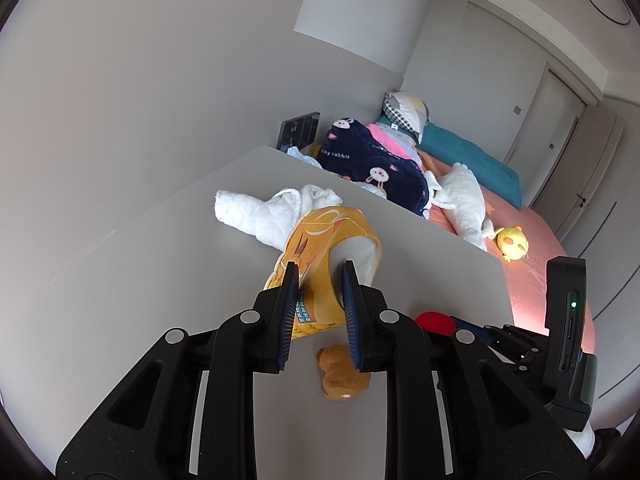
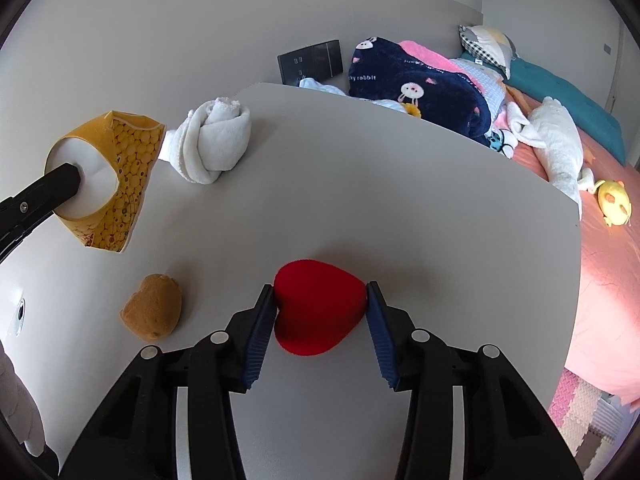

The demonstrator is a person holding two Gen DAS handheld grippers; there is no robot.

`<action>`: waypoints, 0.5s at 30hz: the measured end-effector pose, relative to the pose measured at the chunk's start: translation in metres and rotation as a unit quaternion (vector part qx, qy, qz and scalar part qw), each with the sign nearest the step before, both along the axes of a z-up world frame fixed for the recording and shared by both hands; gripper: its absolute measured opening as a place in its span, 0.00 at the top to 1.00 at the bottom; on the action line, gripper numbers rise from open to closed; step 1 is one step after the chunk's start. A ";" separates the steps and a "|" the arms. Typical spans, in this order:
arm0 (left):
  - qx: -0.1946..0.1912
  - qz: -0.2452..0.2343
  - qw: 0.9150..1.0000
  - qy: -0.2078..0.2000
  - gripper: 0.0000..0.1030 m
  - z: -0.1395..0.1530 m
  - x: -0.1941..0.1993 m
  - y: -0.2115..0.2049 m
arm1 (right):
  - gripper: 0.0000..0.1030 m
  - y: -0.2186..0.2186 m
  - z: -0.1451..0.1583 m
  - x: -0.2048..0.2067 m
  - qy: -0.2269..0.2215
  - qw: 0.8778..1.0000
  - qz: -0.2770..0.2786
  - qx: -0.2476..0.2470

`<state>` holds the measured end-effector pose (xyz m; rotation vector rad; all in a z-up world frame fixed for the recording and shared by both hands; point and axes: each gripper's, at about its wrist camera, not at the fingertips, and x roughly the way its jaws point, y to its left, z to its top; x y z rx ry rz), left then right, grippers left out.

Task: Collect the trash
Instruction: 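Carry the snack bag and red heart down to the black bin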

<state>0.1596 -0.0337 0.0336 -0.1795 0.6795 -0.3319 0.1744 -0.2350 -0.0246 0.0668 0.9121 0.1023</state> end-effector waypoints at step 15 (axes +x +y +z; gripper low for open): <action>0.011 -0.024 1.000 -0.010 0.79 0.026 -0.060 -0.024 | 0.54 -0.019 0.039 -0.070 -0.023 1.000 -0.009 0.006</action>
